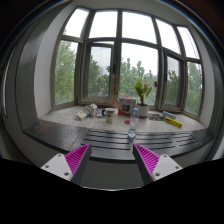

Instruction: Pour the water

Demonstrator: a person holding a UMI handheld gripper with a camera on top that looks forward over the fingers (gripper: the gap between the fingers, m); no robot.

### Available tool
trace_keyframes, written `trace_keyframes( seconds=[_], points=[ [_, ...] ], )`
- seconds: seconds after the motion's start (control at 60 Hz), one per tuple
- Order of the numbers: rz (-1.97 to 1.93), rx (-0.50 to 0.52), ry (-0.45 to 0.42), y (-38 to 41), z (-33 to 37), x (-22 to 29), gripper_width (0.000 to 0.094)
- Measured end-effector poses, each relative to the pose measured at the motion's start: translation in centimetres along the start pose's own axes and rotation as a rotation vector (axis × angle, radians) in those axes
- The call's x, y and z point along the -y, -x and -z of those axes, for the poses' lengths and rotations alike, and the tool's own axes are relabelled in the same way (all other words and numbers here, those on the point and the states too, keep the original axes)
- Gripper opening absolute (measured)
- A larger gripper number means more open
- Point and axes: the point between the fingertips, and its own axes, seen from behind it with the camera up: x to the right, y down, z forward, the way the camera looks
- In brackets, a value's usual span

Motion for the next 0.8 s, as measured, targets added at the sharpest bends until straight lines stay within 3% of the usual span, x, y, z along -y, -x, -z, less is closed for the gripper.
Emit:
trace_keyframes(
  seconds=[0.45, 0.65, 0.8],
  points=[
    [-0.015, -0.152, 0.057, -6.1, -9.4, -6.3, 0.0857],
    [0.026, -0.192, 0.003, -10.2, -17.6, -4.6, 0.0856],
    [0.039, -0.167, -0.066, -12.5, -26.3, -1.8, 0.0857]
  ],
)
